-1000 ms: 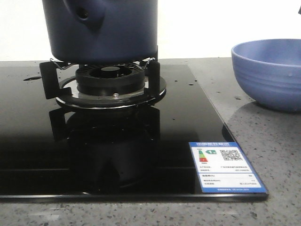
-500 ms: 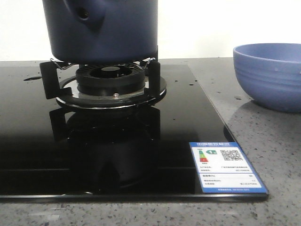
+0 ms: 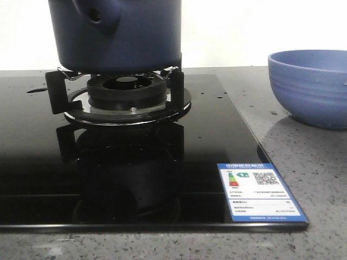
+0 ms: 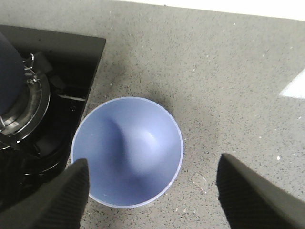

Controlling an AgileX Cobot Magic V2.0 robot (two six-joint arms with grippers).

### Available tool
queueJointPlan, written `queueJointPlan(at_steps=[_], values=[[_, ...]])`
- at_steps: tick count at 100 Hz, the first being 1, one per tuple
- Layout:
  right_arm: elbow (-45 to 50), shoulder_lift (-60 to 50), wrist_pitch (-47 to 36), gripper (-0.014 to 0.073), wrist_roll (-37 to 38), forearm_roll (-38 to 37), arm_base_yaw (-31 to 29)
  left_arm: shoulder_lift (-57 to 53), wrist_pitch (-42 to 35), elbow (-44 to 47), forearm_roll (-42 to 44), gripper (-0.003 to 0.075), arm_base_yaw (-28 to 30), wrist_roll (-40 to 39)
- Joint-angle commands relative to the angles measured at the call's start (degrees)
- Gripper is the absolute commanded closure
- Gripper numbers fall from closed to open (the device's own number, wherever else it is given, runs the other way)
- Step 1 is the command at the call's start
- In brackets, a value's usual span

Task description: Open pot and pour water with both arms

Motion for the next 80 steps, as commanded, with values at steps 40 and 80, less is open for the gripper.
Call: queueJointPlan(at_steps=[40, 80], values=[[-1.07, -1.81, -3.53, 0.0090, -0.64, 0.64, -0.44, 2.36, -9.38, -2.02, 1.28, 0.0352, -0.51, -0.35], [4.71, -1.81, -5.55, 0.0090, -0.64, 0.64, -0.44, 1.95, -9.50, -2.02, 1.28, 0.0146, -0.40, -0.35]])
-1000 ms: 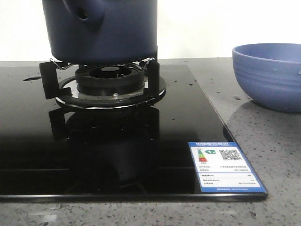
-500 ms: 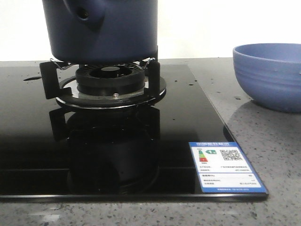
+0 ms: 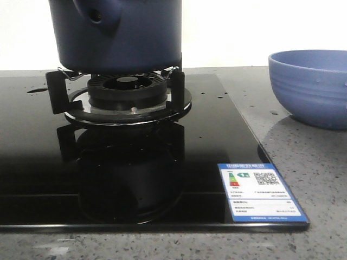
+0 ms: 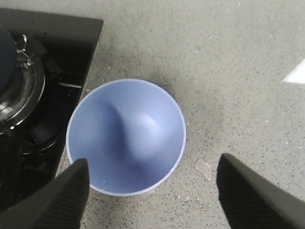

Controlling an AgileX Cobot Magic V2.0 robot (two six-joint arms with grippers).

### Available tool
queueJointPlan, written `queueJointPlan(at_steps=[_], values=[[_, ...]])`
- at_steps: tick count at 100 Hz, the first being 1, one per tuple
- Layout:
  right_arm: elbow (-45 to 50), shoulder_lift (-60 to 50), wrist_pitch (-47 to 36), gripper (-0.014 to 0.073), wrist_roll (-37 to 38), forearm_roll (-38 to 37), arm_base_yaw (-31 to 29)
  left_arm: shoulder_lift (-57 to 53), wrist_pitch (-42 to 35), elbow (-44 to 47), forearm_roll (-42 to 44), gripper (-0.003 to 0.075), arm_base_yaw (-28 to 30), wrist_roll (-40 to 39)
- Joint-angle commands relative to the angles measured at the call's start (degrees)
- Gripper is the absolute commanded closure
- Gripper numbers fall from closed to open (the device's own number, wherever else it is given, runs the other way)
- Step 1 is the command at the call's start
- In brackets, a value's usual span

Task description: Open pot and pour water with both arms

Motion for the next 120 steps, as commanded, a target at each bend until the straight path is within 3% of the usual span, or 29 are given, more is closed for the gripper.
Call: queueJointPlan(at_steps=[1, 32, 42, 51, 68, 70, 84, 100, 120], values=[[-0.86, -0.61, -4.21, 0.0090, -0.57, 0.59, -0.44, -2.53, -6.00, -2.02, 0.43, 0.0135, -0.26, -0.35], [-0.86, -0.71, -5.59, 0.0090, -0.57, 0.59, -0.44, -16.78, -1.83, -2.02, -0.68, 0.0122, 0.56, -0.35], [-0.86, -0.71, -8.28, 0.0107, -0.73, 5.42, -0.44, -22.27, 1.13, -2.02, -0.68, 0.0146, 2.18, -0.35], [-0.16, -0.71, -13.46, 0.0220, -4.21, 14.91, -0.44, -26.30, 3.78, -2.02, -0.68, 0.0277, 4.90, -0.35], [7.33, -2.59, -27.49, 0.0616, -21.32, 40.40, -0.20, -31.70, 10.91, -1.10, -0.16, 0.0745, 13.74, -0.35], [8.64, -3.02, -28.87, 0.0663, -23.84, 43.24, -0.21, -32.33, 11.75, -0.66, 0.36, 0.0738, 15.00, -0.35], [18.66, -6.99, -35.56, 0.0654, -40.92, 55.42, -0.21, -37.94, 15.39, 4.55, 1.34, 0.0741, 22.84, -0.35], [33.38, -15.90, -41.85, 0.0654, -60.18, 62.57, -0.21, -48.86, 10.52, 17.23, -1.91, 0.0741, 27.17, -0.35], [51.79, -31.83, -51.59, 0.0655, -66.71, 67.74, -0.21, -64.54, 10.04, 34.24, -4.82, 0.0741, 27.18, -0.35]])
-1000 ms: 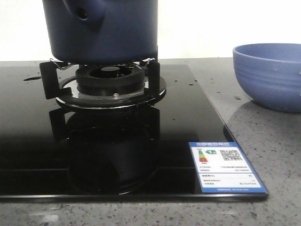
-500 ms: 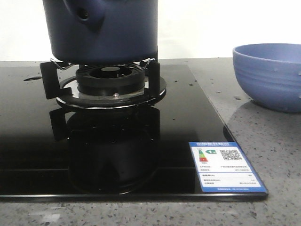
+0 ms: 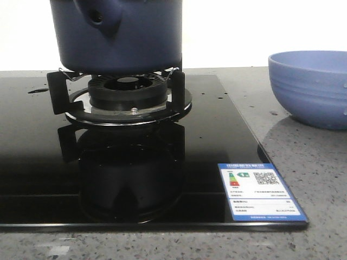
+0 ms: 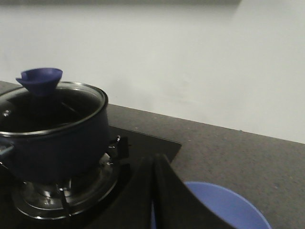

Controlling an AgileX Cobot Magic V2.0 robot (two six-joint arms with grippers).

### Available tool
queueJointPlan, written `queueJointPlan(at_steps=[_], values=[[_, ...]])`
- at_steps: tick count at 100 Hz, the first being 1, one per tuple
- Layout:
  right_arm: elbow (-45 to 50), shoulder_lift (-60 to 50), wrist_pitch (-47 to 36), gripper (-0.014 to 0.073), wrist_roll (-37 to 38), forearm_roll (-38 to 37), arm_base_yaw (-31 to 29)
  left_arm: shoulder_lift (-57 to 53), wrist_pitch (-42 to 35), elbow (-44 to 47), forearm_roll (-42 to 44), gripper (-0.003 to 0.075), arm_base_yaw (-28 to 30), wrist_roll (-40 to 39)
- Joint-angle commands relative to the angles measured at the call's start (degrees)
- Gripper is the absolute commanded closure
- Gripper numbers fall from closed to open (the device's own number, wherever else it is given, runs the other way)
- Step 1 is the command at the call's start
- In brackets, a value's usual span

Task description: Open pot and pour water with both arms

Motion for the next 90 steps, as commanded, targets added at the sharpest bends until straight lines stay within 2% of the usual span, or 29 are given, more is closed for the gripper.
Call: queueJointPlan(at_steps=[1, 15, 25, 50, 90], values=[[6.07, -6.50, -6.12, 0.0655, -2.94, 3.84, -0.21, -5.79, -4.34, 4.91, -3.12, 0.0741, 0.13, -0.35], [14.95, -16.13, -9.23, 0.0655, -2.94, 3.97, -0.21, -16.72, -4.10, 12.85, -8.34, 0.0741, 0.13, -0.35], [17.45, -20.61, -11.17, 0.0655, -2.94, 5.01, -0.21, -21.82, -4.10, 14.72, -9.66, 0.0741, 0.13, -0.35], [17.69, -22.16, -11.24, 0.0655, -2.94, 8.08, -0.21, -20.52, -3.98, 15.24, -10.61, 0.0741, 0.13, -0.35], [17.69, -22.16, -11.24, 0.0655, -2.94, 8.08, -0.21, -20.52, -3.98, 15.63, -10.61, 0.0741, 0.13, -0.35]])
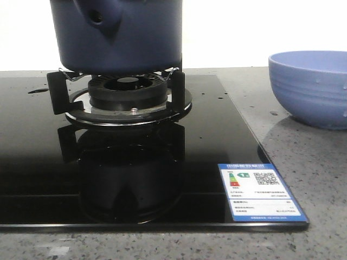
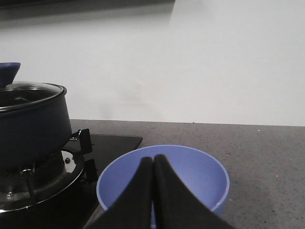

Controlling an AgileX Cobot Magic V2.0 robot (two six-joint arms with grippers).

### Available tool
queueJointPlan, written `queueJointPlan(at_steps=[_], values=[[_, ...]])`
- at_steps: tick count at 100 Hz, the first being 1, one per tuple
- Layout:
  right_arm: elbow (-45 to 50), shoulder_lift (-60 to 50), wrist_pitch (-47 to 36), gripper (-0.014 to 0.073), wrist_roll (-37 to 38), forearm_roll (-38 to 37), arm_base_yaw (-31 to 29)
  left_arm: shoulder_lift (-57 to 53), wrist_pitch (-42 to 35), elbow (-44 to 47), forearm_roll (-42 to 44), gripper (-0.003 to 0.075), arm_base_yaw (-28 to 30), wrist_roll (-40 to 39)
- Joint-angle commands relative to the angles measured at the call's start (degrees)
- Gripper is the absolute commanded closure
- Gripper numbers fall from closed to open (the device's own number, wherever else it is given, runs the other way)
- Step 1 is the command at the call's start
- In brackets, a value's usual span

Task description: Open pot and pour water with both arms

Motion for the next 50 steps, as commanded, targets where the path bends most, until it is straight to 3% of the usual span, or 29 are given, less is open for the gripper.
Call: queueJointPlan(at_steps=[1, 20, 29, 42, 50], values=[[-1.56, 0.33, -1.04, 0.0655, -0.67, 1.74, -0.21, -0.56, -3.98, -1.59, -0.66, 0.0741, 0.13, -0.35], [-1.56, 0.33, -1.04, 0.0655, -0.67, 1.74, -0.21, -0.56, -3.98, -1.59, -0.66, 0.0741, 0.13, -0.35], [-1.56, 0.33, -1.04, 0.0655, -0.67, 1.74, -0.21, -0.56, -3.47, -1.05, 5.14, 0.0741, 0.23, -0.47], [-1.56, 0.33, -1.04, 0.0655, -0.67, 1.74, -0.21, -0.56, -3.47, 2.70, 18.81, 0.0741, 3.53, -13.10], [-1.56, 0.33, -1.04, 0.0655, -0.67, 1.74, -0.21, -0.56, -3.47, 5.74, 20.62, 0.0741, 6.57, -16.72]])
